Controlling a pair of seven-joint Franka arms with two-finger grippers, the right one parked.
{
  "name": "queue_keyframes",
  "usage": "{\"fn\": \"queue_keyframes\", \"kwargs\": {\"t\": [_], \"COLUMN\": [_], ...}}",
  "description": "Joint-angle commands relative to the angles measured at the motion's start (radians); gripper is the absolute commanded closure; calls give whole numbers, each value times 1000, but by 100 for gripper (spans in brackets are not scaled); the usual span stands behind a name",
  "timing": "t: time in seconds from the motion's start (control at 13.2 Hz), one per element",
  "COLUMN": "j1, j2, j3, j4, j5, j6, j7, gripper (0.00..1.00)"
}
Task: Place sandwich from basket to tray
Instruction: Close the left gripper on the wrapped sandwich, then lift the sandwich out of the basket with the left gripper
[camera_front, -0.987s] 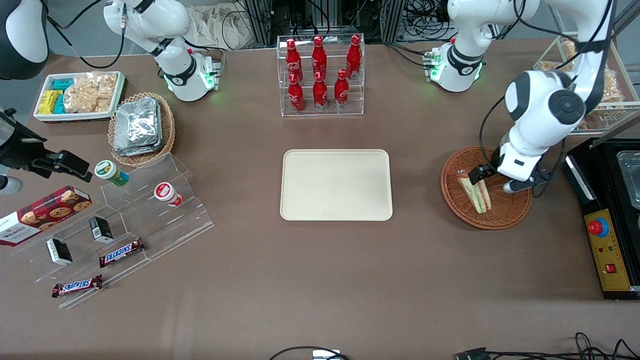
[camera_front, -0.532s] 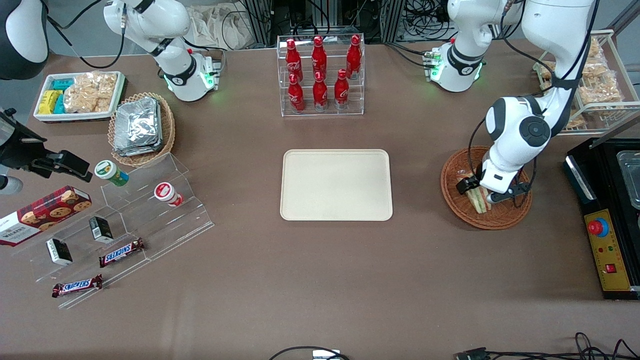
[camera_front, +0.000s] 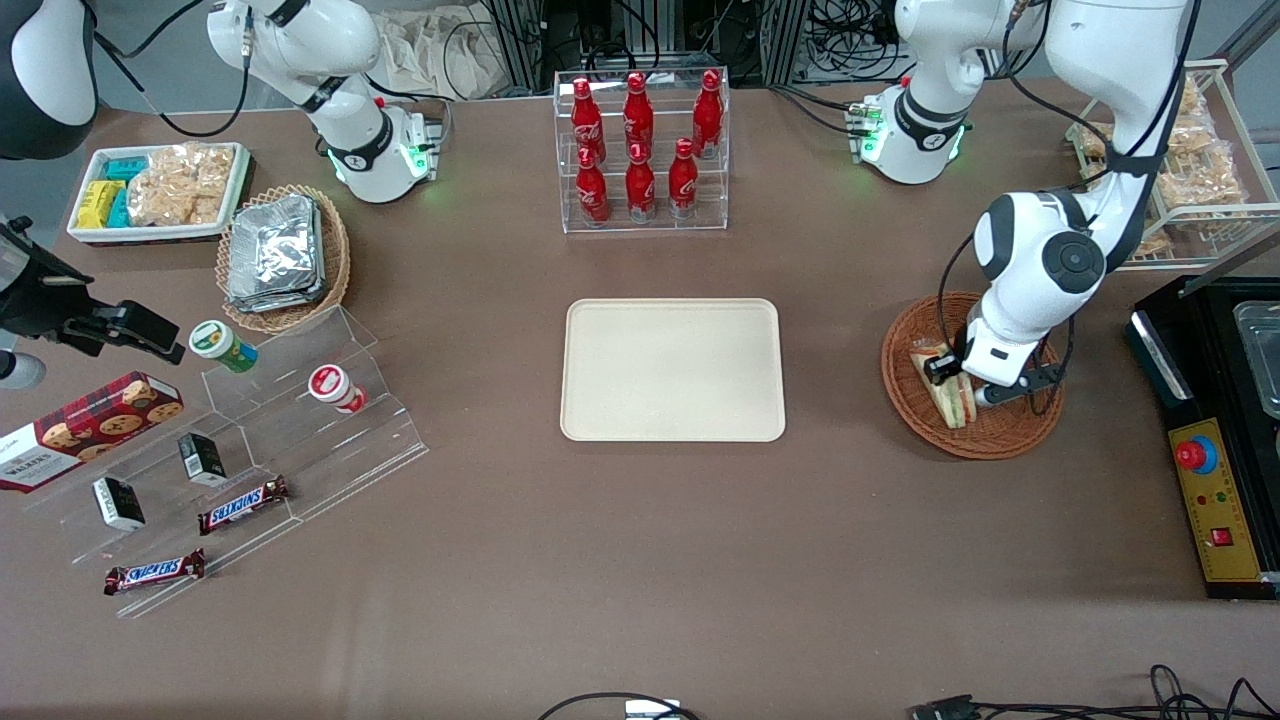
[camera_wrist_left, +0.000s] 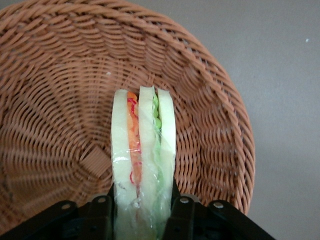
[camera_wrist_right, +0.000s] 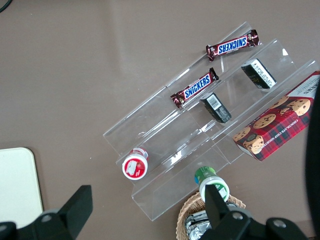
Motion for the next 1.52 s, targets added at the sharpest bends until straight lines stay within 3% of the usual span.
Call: {"fn": "queue_keyframes", "kwargs": {"t": [0.0,0.23,0.38,0.61,0.84,1.14,1.44], "j1": [-10,-11,-23,-37,-43,-45,-51], "j2": [-192,-278,-242,-157,-106,-21,16], "j3": [9,7,3,-26,-167,-441,-494], "j4": [39,262,515,790,916,981,880], "j5": [10,12,10,4,7,6,45], "j6": [-235,-600,-853,-1064,-1130,-1129,-990], "j7": [-4,2,3,-7,-29,-228,-257], "gripper": [100,100,100,100,100,100,100]}}
